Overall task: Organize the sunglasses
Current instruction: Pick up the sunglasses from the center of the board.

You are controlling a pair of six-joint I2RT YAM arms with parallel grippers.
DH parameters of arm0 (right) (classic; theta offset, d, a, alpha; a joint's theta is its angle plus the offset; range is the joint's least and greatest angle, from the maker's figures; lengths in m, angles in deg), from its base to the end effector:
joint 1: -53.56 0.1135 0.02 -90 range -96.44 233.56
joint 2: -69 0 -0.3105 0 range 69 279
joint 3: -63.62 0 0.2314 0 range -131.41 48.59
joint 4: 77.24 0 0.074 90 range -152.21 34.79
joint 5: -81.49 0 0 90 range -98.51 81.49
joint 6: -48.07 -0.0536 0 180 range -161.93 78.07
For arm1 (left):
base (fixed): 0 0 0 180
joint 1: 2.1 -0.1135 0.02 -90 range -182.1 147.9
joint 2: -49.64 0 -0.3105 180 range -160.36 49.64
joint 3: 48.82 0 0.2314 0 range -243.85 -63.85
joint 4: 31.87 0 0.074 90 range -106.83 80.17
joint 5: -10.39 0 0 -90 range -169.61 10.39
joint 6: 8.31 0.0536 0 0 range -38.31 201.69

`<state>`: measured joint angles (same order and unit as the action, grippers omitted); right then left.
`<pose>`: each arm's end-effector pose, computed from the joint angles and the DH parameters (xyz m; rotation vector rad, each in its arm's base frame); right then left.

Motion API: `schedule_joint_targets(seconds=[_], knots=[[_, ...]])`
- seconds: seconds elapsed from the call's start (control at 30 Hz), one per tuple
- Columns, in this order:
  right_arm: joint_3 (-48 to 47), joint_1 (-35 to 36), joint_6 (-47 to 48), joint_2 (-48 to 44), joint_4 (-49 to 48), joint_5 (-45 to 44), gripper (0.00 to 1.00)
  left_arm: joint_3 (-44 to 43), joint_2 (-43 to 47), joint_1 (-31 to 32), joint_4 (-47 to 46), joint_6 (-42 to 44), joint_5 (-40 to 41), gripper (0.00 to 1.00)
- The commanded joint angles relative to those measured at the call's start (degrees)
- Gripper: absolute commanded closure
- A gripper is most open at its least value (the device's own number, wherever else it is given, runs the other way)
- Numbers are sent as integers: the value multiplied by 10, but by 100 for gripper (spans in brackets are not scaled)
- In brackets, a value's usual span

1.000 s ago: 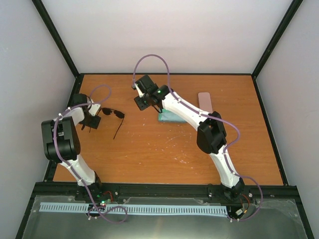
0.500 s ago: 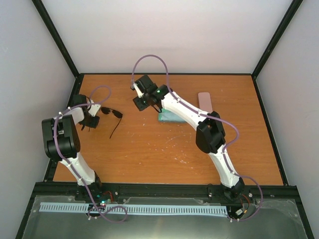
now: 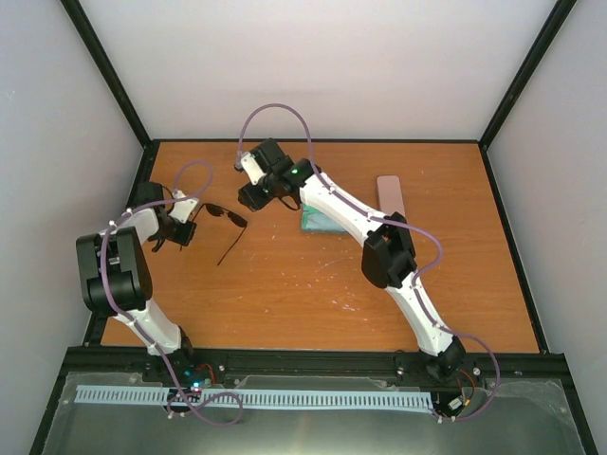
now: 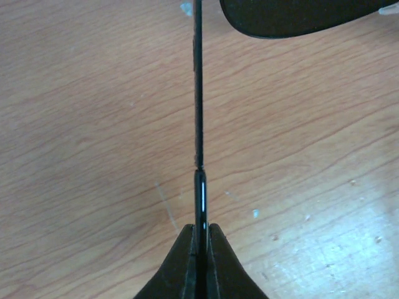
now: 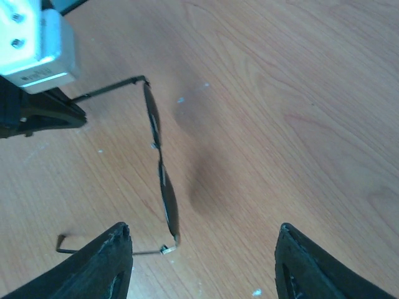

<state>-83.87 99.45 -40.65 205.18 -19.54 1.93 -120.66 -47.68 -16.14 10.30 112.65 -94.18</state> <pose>0.3817 0.4076 0.2821 -1.0589 2.2023 0.5772 0.3101 0.0637 0.2055 0.4619 2.6448 -0.1141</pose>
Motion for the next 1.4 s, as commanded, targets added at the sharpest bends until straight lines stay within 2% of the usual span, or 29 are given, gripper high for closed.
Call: schedule_joint_targets(seconds=[0.0,0.37,0.53,0.73,0.83,0.97,1.07,1.13,1.37], knots=[[-30,2,14,18,2,73,38,-1,11,-4,15,22,-57,99],[-57,9,27,56,34,127,40,-37,-8,18,38,31,-65,99],[-64,15,28,73,51,126,41,-47,-15,46,39,37,-59,99],[-64,15,31,77,63,127,50,-62,-26,75,40,29,-63,99],[-58,15,35,78,68,123,56,-69,-30,81,42,28,-63,99],[-53,15,36,82,75,117,72,-81,-35,87,45,27,-63,99],[-53,15,37,86,81,106,79,-89,-38,91,47,27,-64,99],[-49,15,40,85,83,97,80,-92,-39,93,48,28,-63,99],[-39,15,45,86,83,64,97,-105,-37,99,54,27,-64,99]])
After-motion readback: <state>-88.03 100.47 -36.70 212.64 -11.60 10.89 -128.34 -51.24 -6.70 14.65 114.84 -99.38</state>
